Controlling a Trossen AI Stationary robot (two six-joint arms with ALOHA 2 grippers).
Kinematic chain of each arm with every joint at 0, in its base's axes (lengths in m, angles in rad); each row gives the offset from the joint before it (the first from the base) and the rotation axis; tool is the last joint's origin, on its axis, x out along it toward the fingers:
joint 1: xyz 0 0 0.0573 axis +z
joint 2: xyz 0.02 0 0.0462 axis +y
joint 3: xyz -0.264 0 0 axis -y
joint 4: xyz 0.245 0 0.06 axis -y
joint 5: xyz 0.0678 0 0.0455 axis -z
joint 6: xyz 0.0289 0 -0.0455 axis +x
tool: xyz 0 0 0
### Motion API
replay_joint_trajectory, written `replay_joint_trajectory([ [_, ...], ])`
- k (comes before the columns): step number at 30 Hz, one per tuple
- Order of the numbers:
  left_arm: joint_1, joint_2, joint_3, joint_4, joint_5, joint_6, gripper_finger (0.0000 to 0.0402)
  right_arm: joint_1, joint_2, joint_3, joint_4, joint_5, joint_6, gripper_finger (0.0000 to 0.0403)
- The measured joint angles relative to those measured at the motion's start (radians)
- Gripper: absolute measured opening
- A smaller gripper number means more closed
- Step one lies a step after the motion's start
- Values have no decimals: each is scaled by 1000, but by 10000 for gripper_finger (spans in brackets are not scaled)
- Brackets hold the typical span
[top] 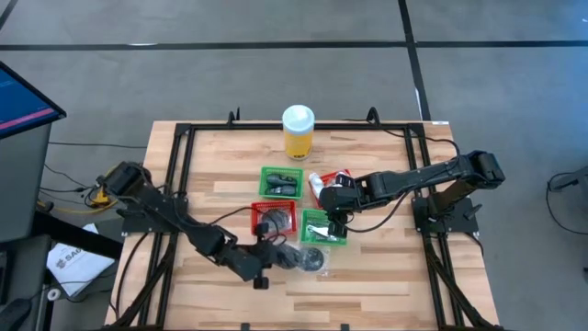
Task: Pick & Place Travel size toiletries
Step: Put the hairbrush into the left red bin
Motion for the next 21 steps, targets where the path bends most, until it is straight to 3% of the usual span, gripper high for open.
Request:
replay_joint_trajectory([
  [6, 17, -57, 0, -134, -44, -71, 0, 0, 0, 0, 0, 0, 0, 136],
  [21, 120, -102, 0, -314, -42, -147, 0, 0, 0, 0, 3, 0, 0, 136],
])
